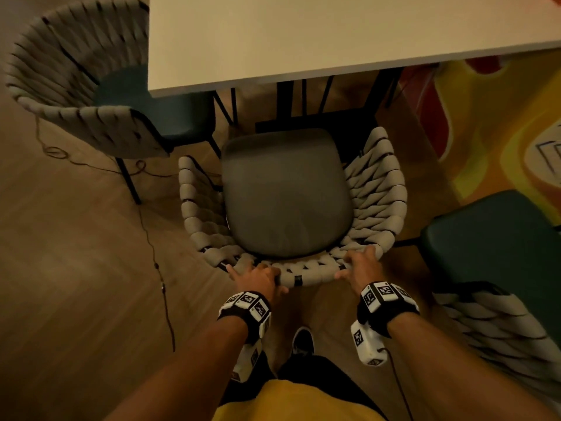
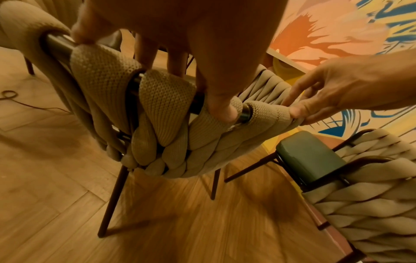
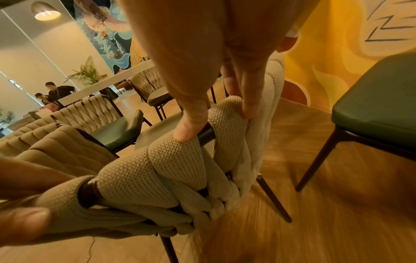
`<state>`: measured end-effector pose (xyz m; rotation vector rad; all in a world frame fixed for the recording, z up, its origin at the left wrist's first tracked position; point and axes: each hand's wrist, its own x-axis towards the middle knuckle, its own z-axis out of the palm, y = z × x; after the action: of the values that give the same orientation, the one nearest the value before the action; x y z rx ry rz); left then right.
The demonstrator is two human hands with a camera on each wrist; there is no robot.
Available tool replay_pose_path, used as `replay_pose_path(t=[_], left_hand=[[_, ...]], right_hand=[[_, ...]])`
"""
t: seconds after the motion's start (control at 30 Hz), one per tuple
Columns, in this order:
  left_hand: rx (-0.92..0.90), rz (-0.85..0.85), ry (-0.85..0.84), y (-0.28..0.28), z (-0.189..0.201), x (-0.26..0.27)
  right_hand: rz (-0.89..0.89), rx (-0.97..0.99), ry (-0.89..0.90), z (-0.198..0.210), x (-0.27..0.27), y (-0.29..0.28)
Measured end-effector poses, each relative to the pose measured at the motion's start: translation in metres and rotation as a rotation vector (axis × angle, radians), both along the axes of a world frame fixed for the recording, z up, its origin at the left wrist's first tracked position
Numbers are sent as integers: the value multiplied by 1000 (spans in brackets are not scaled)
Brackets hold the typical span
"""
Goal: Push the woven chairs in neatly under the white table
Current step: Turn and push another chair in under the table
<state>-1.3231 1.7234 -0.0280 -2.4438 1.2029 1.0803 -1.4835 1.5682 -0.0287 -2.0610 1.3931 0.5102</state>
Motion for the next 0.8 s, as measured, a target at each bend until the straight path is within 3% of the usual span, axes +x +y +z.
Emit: replay_pose_path(t=[0.33,0.57,0.8], left_hand=[[79,71,112,-21,10,1],[-67,-146,88,-36,43,-11],[-121,-395,189,-62,58,-49]], right_hand=[[18,8,4,2,-6,-8],[-205,7,-143,9,-37,-6],[-463,-24,-144,17,-119,6]])
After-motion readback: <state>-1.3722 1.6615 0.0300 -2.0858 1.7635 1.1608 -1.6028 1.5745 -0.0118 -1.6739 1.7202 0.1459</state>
